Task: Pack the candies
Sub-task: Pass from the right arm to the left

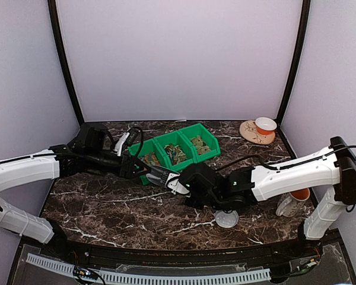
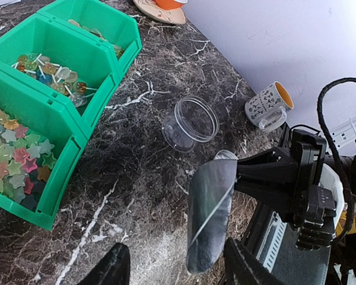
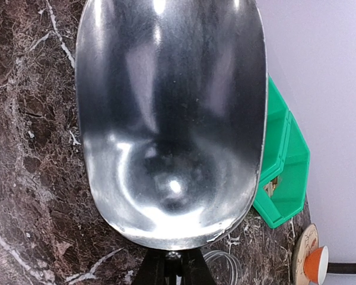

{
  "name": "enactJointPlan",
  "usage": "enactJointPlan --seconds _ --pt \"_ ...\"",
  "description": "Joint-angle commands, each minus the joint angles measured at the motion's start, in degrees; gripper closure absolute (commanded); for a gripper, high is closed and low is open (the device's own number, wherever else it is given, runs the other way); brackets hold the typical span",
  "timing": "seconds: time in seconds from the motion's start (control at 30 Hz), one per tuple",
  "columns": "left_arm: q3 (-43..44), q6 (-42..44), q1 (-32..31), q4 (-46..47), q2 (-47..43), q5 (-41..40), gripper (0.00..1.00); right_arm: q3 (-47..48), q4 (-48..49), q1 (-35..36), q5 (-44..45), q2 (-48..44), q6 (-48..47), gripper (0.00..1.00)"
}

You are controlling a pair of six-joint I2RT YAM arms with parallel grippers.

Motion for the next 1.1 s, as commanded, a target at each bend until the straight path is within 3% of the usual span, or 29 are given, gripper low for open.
enactJointPlan --seconds 0.0,0.37,0.5,0.6,0.7,0.73,0.9,1.07 --pt "-0.69 -0.4 -0.55 1.85 0.52 2.5 0.46 1.95 3.21 0.98 2.36 0.25 -0.71 1.0" --pt "-0.46 -0.68 -0.62 3.15 2.6 4.16 0.68 1.87 4.39 1.52 1.8 -0.14 -1.74 1.0" --pt "-0.45 -0.58 -0.65 3.14 2.71 4.49 0.71 1.8 4.49 1.65 1.76 -0.32 -1.81 1.0" --pt "-0.4 -0.52 -0.64 3.25 2.87 4.79 0.8 1.7 4.62 1.74 1.78 -0.39 -1.98 1.0" --pt "-0.25 -0.67 -0.64 3.47 3.21 5.43 0.96 1.46 4.85 1.81 1.86 -0.55 -2.05 0.99" --pt "-0.21 -0.73 -0.65 3.61 3.3 5.59 1.0 1.31 5.01 1.85 1.83 -0.76 -2.16 0.97" --pt "-0.31 -1.29 -0.64 4.55 3.5 6.53 1.0 -0.07 6.28 1.94 0.95 -2.06 -2.22 0.88" --pt "-0.14 -0.95 -0.63 4.8 2.66 6.22 1.0 -2.48 7.88 1.8 -0.18 -5.15 -2.37 0.64"
